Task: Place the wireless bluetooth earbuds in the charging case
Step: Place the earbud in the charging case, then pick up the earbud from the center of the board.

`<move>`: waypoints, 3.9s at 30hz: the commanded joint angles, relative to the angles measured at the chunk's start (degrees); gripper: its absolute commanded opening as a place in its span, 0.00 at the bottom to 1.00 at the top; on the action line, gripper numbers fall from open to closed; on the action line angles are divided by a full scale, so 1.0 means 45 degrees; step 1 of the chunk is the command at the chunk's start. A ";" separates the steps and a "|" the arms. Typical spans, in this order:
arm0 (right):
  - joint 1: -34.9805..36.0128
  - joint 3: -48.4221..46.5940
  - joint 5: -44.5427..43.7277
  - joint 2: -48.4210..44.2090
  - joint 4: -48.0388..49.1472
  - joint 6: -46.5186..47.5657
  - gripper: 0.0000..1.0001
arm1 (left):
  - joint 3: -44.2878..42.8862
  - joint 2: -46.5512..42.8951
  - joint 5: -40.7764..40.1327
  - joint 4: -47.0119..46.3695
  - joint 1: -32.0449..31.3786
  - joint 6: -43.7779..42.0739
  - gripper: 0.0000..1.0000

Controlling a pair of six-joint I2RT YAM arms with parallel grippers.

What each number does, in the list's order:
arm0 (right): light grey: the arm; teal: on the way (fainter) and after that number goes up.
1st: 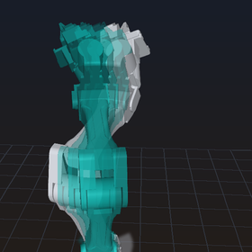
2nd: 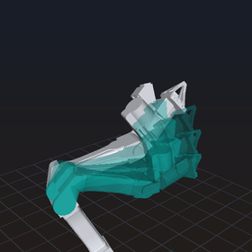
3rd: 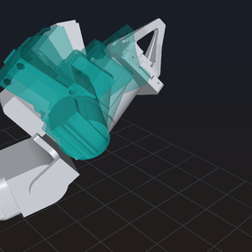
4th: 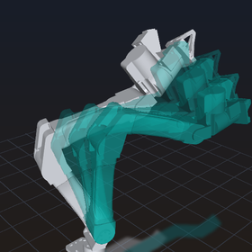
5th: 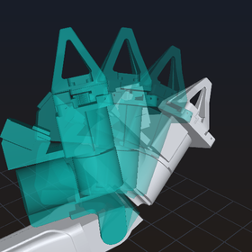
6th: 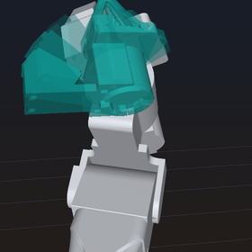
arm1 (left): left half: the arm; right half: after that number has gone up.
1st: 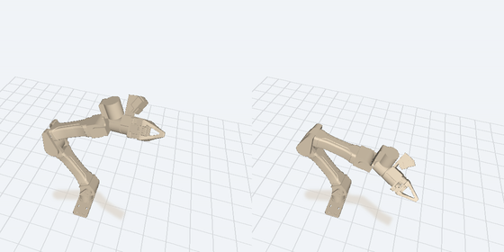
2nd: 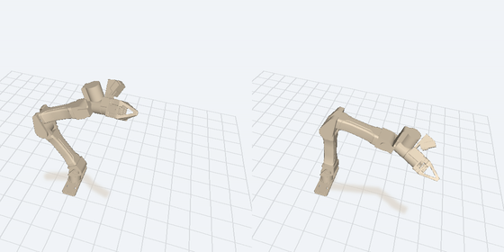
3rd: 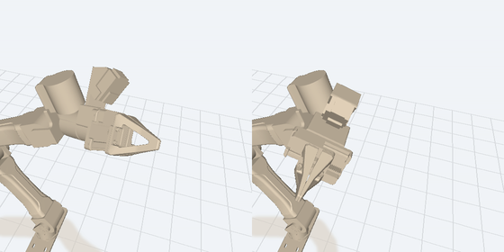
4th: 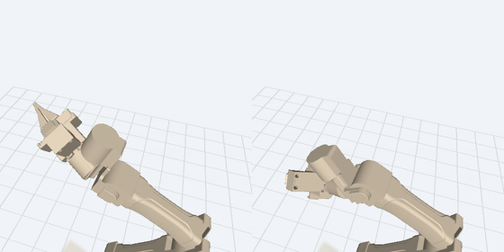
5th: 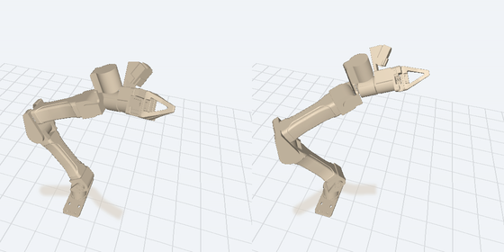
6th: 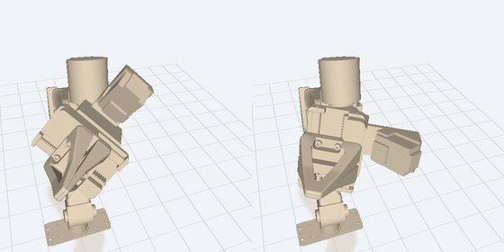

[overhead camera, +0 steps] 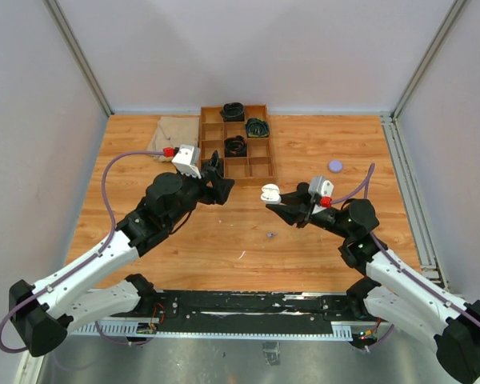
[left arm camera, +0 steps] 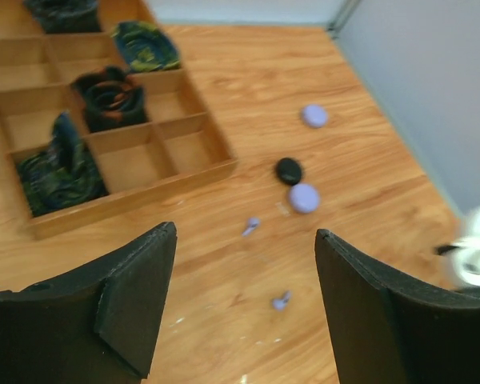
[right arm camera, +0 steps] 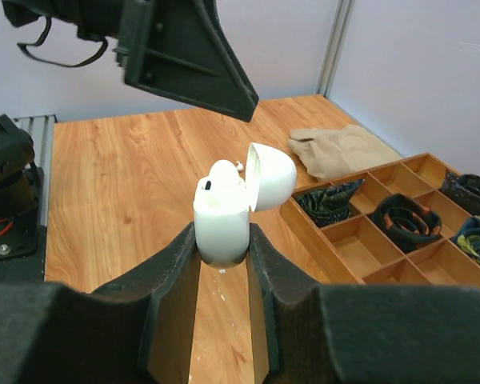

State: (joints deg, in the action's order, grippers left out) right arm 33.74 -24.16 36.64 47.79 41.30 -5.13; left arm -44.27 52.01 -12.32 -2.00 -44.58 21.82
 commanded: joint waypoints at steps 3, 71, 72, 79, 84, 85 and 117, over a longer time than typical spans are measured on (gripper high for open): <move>-0.0173 0.0609 -0.0769 -0.0844 -0.1274 0.1426 0.13 | -0.1207 0.1334 -0.0155 0.3101 0.1796 -0.1005 0.76; -0.0187 0.1586 -0.1618 -0.2467 -0.2331 0.1969 0.13 | -0.4638 1.1151 0.3083 0.6362 1.0121 -0.2740 0.74; -0.0175 0.1581 -0.1634 -0.2492 -0.2355 0.1978 0.13 | -0.4635 1.1142 0.3090 0.6387 1.0121 -0.2740 0.73; -0.0178 0.1562 -0.1661 -0.2485 -0.2400 0.1998 0.13 | -0.4761 1.1082 0.2469 0.6445 1.0101 -0.2760 0.65; -0.0174 0.1542 -0.1666 -0.2398 -0.2386 0.1998 0.13 | -0.5131 1.1372 0.1961 0.6599 1.0053 -0.2703 0.57; -0.0183 0.1551 -0.1669 -0.2380 -0.2386 0.1993 0.12 | -0.5214 1.1441 0.1898 0.6624 1.0039 -0.2684 0.55; -0.0179 0.1522 -0.1663 -0.2583 -0.2521 0.2075 0.12 | -0.5888 1.2516 0.0818 0.7198 0.9326 -0.2704 0.23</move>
State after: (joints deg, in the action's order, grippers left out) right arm 33.74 -17.37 29.71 36.99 29.12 3.16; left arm -70.19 107.44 -8.16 29.56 -2.07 10.07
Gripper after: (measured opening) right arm 0.279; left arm 0.255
